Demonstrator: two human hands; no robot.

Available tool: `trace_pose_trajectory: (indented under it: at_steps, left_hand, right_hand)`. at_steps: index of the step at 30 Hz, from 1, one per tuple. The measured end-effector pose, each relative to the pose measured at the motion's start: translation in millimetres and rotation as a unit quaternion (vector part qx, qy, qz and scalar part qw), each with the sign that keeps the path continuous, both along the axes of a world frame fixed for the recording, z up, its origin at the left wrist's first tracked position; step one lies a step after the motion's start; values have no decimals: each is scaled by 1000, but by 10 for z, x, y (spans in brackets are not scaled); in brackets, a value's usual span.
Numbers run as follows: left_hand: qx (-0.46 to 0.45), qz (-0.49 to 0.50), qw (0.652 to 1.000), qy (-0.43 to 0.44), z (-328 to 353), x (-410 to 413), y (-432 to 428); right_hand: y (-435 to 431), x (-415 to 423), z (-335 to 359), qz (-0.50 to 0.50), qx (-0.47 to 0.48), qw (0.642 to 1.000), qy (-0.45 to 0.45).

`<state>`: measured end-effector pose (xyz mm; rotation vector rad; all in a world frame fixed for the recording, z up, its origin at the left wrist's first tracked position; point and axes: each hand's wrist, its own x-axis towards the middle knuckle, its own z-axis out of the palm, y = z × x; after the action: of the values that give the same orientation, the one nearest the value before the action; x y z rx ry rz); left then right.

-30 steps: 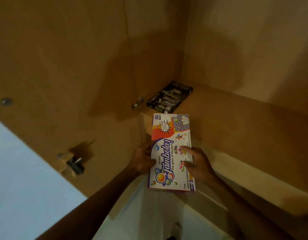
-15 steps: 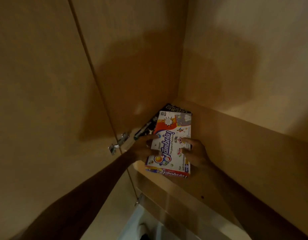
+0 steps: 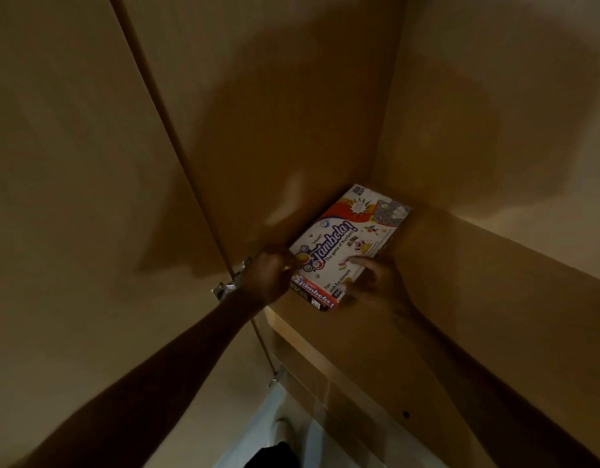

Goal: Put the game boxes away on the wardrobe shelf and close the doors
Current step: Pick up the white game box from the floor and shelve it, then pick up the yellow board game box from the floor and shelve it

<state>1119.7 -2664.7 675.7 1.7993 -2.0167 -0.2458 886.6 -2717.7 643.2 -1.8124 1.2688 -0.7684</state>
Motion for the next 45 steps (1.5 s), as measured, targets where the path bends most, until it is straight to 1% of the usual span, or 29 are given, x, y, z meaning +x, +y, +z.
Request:
trace_pose_trajectory:
  at_steps: [2,6,8,10,12,13,17,20,22,24,27,30,32,35,38,40,43,45]
  left_hand:
    - [-27,23,999,-13,-81,-41,59]
    - [-51,32,998,-19,-127,-20,130]
    - [-34,32,998,-32,-156,-9,173]
    - [13,45,998,-38,-198,-8,215]
    - [65,63,996,-9,-230,-34,274]
    - [74,71,995,14,-235,-62,331]
    - [79,136,982,100,-326,-169,641]
    - [85,191,963,171,-439,-232,1033]
    - [82,212,950,216,-545,-277,1356]
    - [83,240,931,262,-655,-322,1738]
    - [80,297,897,317,-785,-362,2293]
    - [54,373,852,362,-872,-354,2929]
    - [35,429,815,387,-952,-326,3452]
    - [12,502,753,426,-1039,-346,4325]
    - [-26,569,693,441,-1101,-402,5276]
    - [-42,603,664,441,-1137,-431,5798]
    - [-74,660,614,427,-1189,-506,6799]
    - [-82,690,588,413,-1238,-571,7450]
  right_hand:
    - [41,25,-50,41,-2,999,-10]
    - [13,167,-132,33,-24,999,2]
    - [-23,227,-141,29,-21,999,6]
    - [-47,230,-151,33,-19,999,15]
    - [-26,201,-166,48,-23,998,13]
    - [15,180,-164,56,-25,998,9]
    - [298,106,-145,70,-36,997,22]
    - [674,52,-119,87,-53,995,-2]
    - [953,59,-143,85,-42,995,-23]
    - [1248,120,-199,96,-11,994,-44]
    - [1680,274,-292,150,46,987,-34]
    - [2120,453,-438,198,89,976,-5]
    - [2464,614,-536,254,105,961,20]
    - [3065,873,-660,338,114,932,67]
    - [3814,1176,-755,422,127,893,92]
    - [4258,1339,-792,464,130,871,98]
    - [5185,1622,-841,538,128,825,112]
    - [5810,1773,-851,577,121,798,120]
